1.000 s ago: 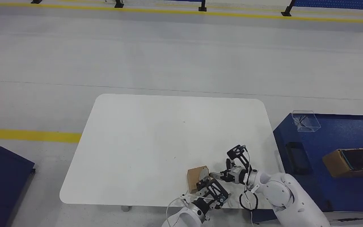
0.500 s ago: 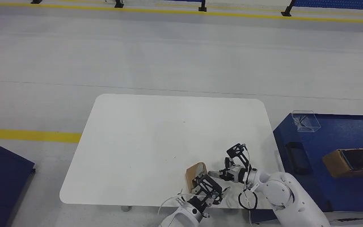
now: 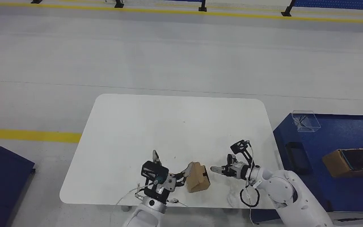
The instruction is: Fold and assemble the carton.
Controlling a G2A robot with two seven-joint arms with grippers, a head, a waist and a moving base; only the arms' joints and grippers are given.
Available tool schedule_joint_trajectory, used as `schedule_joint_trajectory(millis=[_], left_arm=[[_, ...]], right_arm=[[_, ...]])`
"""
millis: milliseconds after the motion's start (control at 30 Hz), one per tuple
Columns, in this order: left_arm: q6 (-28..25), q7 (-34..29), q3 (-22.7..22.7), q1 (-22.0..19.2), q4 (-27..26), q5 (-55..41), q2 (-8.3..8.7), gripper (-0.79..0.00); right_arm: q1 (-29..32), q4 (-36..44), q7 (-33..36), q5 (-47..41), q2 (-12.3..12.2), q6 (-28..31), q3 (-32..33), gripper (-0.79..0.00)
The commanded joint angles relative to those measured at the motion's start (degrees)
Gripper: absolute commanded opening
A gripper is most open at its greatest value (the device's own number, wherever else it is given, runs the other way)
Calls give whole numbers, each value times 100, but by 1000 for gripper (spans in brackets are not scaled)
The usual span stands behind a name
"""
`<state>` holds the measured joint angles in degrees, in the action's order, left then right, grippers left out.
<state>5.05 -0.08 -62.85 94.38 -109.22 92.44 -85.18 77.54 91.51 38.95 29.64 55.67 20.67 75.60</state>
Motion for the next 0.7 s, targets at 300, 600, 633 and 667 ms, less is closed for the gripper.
schedule_joint_trajectory(millis=[300, 600, 633, 667], left_arm=[[92, -2114, 298, -649, 642, -785, -111, 0], [-257, -2449, 249, -895, 1043, -1604, -123, 0], [-314, -2449, 281, -916, 1094, -1674, -126, 0], [-367, -2447, 294, -938, 1136, -1778, -129, 0]], right_arm=[[-104, -219, -160, 680, 43, -160, -312, 0], [-195, -360, -208, 785, 89, -152, -523, 0], [-203, -373, -206, 780, 91, -146, -527, 0], [-211, -382, -200, 773, 93, -142, -530, 0]])
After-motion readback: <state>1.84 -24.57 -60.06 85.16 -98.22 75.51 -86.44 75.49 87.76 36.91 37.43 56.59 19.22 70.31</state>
